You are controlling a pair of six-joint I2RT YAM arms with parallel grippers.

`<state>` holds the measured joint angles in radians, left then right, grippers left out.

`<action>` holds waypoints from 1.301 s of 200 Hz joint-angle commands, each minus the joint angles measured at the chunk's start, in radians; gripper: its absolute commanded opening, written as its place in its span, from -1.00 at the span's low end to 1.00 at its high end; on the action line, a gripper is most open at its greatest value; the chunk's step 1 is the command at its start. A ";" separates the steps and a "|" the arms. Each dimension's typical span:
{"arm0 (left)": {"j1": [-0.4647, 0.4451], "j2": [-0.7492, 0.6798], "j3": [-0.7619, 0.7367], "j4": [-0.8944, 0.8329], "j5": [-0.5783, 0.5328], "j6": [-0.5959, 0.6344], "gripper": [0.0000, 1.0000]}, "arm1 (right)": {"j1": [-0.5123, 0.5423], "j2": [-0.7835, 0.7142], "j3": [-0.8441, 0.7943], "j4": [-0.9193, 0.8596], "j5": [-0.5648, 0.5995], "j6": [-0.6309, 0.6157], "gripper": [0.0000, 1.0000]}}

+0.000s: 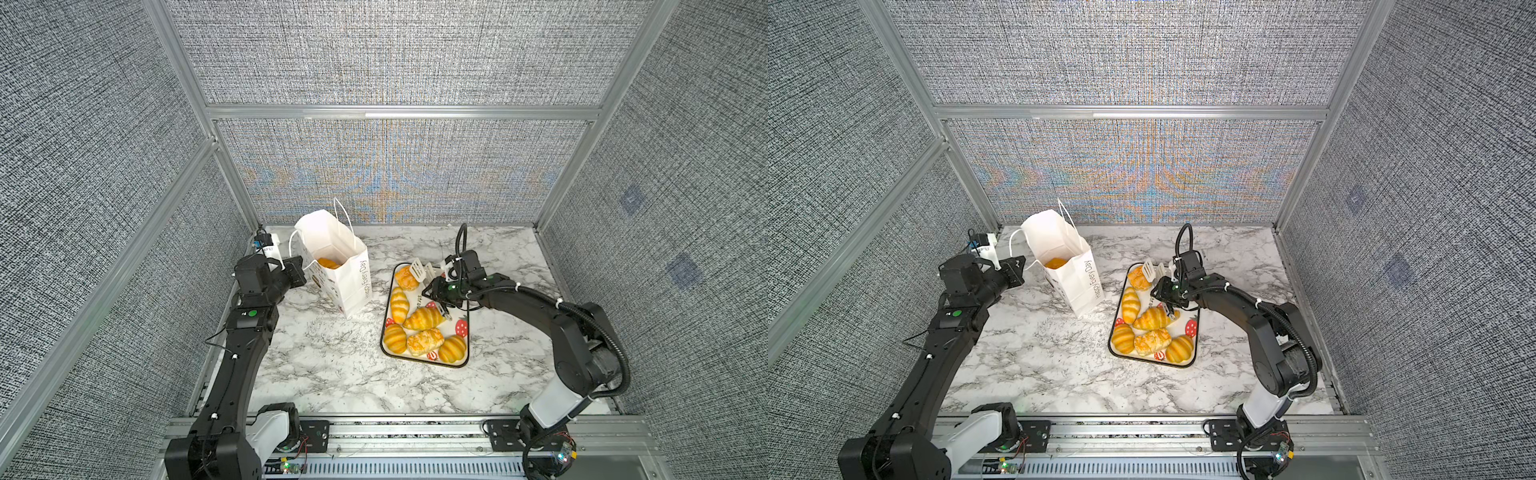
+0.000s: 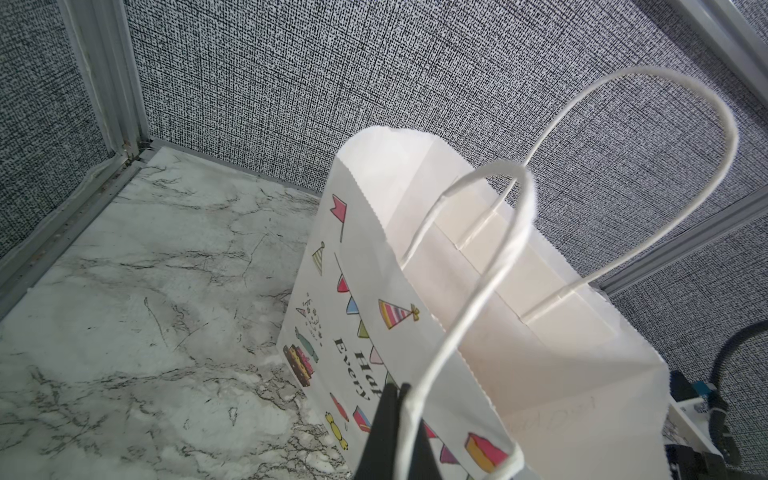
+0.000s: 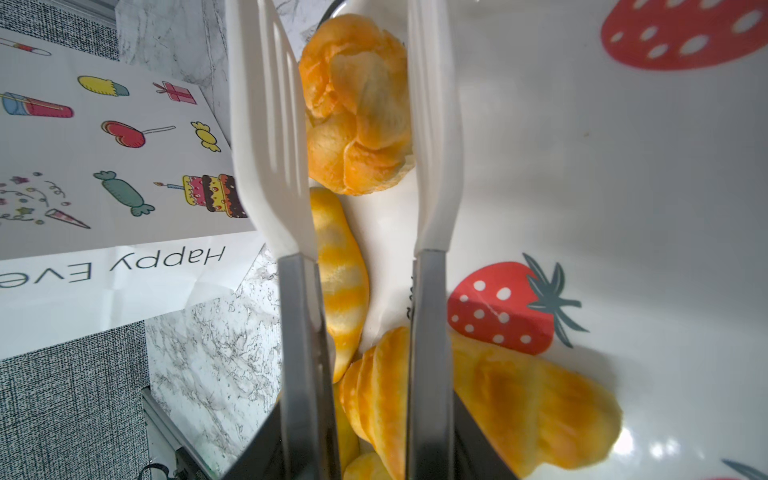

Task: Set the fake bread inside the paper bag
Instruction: 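Lower the open tongs around the round knotted bun on the tray, then close the tongs on the round knotted bun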

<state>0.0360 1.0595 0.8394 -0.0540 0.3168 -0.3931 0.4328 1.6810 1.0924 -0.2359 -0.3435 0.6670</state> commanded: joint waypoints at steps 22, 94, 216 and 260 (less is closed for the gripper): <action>0.001 0.002 -0.004 0.009 0.011 0.003 -1.00 | 0.001 0.011 0.027 -0.007 0.005 -0.007 -0.04; 0.000 0.000 -0.003 0.009 0.009 0.004 -1.00 | 0.004 0.057 0.074 -0.027 0.011 -0.004 0.07; 0.002 0.002 -0.005 0.012 0.016 0.000 -1.00 | 0.053 0.088 0.079 -0.071 0.055 -0.021 0.21; 0.001 -0.002 -0.005 0.011 0.015 0.000 -1.00 | 0.058 0.094 0.103 -0.104 0.078 -0.033 0.24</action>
<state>0.0360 1.0595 0.8391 -0.0540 0.3176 -0.3935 0.4858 1.7782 1.1824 -0.3195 -0.2916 0.6430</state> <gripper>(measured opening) 0.052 0.615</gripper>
